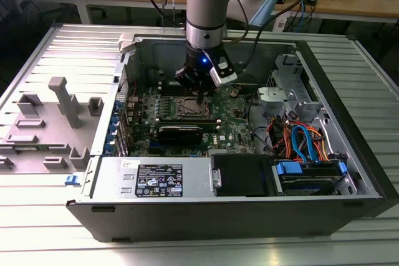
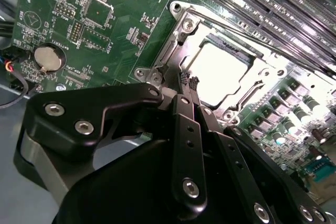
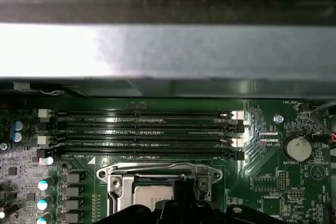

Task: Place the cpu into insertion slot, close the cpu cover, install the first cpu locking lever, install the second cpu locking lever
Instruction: 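Install the second cpu locking lever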

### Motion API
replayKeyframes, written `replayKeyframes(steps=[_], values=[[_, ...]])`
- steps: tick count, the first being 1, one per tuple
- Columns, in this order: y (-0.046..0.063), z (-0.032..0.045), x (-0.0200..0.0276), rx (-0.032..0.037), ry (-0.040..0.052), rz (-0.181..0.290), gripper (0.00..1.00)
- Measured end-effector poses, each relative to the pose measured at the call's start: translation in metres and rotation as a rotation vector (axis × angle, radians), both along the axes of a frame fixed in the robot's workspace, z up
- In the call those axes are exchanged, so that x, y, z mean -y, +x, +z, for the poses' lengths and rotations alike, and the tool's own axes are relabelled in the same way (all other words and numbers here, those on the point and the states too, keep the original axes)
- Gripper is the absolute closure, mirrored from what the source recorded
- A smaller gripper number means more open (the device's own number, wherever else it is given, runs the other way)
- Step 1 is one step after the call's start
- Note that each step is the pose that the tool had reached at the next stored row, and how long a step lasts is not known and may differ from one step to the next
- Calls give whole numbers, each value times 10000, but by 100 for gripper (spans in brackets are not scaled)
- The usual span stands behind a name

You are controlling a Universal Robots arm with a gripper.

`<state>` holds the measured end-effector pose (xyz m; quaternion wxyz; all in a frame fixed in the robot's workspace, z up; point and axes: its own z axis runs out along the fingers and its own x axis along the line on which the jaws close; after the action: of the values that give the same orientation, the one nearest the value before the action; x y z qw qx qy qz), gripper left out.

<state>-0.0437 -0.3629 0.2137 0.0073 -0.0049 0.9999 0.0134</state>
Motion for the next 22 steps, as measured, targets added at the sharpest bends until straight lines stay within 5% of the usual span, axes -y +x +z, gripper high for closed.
replayKeyframes(steps=[12, 17, 22], values=[[1, 285, 4, 1, 2, 3, 89], [1, 286, 37, -2, 1, 3, 89], [1, 285, 141, -1, 1, 2, 89]])
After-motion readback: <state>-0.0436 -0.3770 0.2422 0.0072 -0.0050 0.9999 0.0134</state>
